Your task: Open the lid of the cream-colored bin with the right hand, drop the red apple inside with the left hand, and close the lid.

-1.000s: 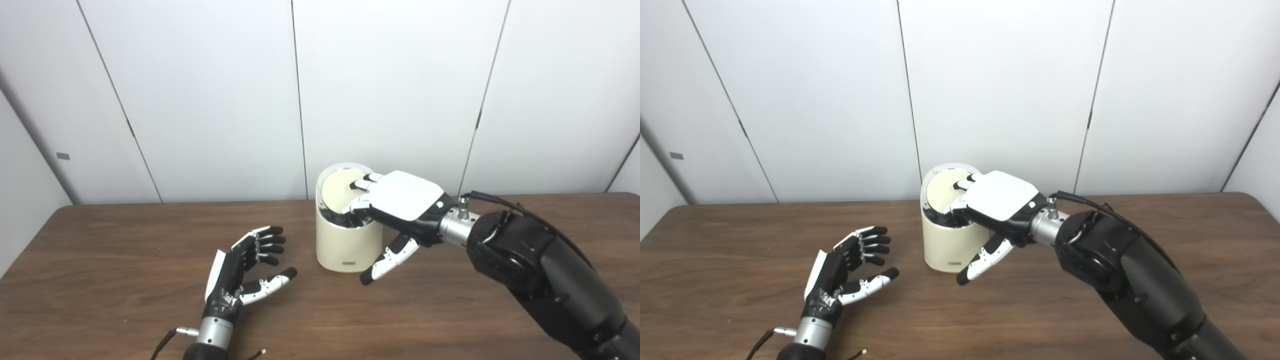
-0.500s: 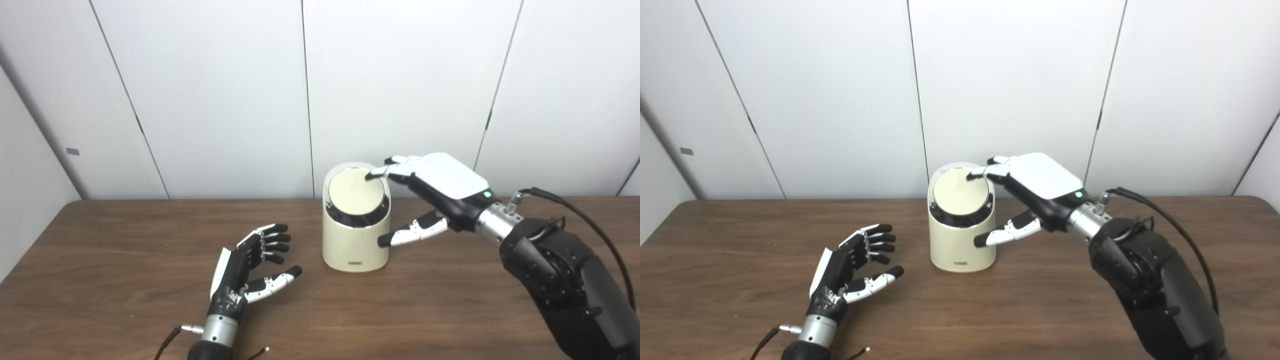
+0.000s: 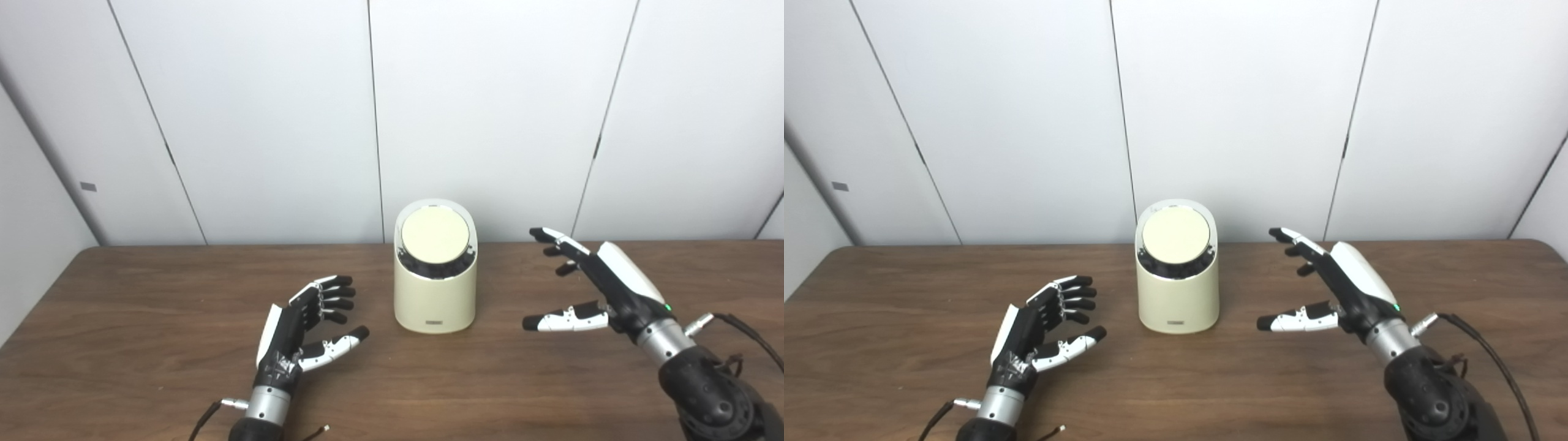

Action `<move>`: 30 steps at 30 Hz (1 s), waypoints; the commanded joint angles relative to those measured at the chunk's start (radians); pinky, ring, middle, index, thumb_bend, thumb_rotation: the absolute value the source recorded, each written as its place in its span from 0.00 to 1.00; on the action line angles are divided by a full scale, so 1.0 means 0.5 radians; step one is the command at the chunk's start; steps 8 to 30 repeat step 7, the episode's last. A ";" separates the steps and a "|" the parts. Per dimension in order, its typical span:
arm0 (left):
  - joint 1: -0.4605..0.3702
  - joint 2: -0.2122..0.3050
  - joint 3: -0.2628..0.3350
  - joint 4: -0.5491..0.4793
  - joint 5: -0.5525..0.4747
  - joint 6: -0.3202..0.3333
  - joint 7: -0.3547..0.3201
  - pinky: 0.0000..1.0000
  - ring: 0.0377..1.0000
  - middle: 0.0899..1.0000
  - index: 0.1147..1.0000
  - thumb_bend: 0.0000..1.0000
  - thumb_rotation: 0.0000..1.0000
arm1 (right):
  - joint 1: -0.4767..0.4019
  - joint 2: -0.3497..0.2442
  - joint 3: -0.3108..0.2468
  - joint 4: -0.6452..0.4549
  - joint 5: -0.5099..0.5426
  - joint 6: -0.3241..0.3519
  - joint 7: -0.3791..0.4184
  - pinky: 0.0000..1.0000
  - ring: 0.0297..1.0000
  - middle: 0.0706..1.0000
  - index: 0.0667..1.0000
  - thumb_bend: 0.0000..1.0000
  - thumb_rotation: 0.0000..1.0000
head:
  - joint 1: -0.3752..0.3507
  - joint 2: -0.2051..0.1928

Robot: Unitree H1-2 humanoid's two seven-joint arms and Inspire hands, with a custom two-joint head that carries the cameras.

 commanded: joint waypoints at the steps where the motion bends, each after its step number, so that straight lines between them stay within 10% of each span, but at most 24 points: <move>1: 0.087 -0.004 -0.007 0.112 -0.033 -0.074 -0.015 0.59 0.65 0.68 0.71 0.66 0.00 | -0.011 -0.008 -0.026 -0.002 0.097 -0.108 -0.083 0.68 0.82 0.88 0.90 0.77 0.28 | 0.001 0.002; 7: 0.072 0.005 0.006 0.126 -0.032 -0.084 -0.032 0.59 0.65 0.67 0.70 0.67 0.00 | 0.084 0.066 -0.055 0.152 0.329 -0.285 -0.177 0.71 0.82 0.89 0.89 0.79 0.20 | -0.038 -0.002; 30: 0.072 0.005 0.006 0.126 -0.032 -0.084 -0.032 0.59 0.65 0.67 0.70 0.67 0.00 | 0.084 0.066 -0.055 0.152 0.329 -0.285 -0.177 0.71 0.82 0.89 0.89 0.79 0.20 | -0.038 -0.002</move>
